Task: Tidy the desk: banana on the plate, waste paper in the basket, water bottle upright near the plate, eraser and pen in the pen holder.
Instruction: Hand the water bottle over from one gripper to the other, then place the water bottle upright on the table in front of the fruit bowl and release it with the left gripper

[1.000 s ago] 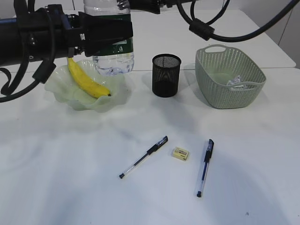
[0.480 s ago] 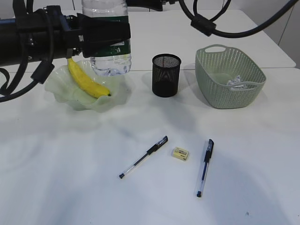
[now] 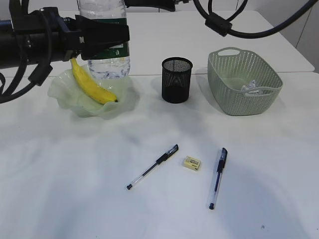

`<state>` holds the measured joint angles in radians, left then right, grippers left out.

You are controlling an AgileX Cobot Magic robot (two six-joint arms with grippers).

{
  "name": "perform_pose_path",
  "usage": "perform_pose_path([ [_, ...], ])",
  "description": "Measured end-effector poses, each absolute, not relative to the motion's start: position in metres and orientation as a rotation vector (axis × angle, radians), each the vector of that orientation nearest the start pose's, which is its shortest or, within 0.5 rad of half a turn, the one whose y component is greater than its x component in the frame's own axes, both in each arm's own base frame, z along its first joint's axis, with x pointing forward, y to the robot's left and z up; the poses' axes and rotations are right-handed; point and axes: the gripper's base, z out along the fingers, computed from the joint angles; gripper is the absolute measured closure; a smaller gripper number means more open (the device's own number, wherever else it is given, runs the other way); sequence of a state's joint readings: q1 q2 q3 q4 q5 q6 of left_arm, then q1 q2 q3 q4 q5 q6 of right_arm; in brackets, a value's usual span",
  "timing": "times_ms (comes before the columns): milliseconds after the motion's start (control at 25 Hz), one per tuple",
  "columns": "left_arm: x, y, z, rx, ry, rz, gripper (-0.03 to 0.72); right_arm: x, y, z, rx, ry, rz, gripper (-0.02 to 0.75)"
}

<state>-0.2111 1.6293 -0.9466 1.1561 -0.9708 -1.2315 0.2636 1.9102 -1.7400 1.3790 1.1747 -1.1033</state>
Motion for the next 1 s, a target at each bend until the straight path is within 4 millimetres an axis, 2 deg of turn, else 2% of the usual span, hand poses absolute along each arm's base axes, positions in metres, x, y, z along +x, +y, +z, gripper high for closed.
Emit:
perform_pose_path([
  [480, 0.315, -0.135, 0.274, 0.572, 1.646, -1.07, 0.279, 0.398, 0.141, 0.359, -0.818, 1.808, 1.287, 0.148],
  [760, 0.314, -0.136, 0.273, 0.601, 1.653, -1.063, 0.279, 0.399, 0.135, 0.357, -0.818, 1.827, 1.261, 0.148],
  [840, 0.314, -0.136, 0.272, 0.608, 1.656, -1.062, 0.279, 0.4, 0.133, 0.353, -0.872, 1.842, 1.196, 0.148],
  [1000, 0.313, -0.137, 0.271, 0.636, 1.661, -1.056, 0.279, 0.404, 0.127, 0.341, -1.01, 1.877, 0.959, 0.148],
])
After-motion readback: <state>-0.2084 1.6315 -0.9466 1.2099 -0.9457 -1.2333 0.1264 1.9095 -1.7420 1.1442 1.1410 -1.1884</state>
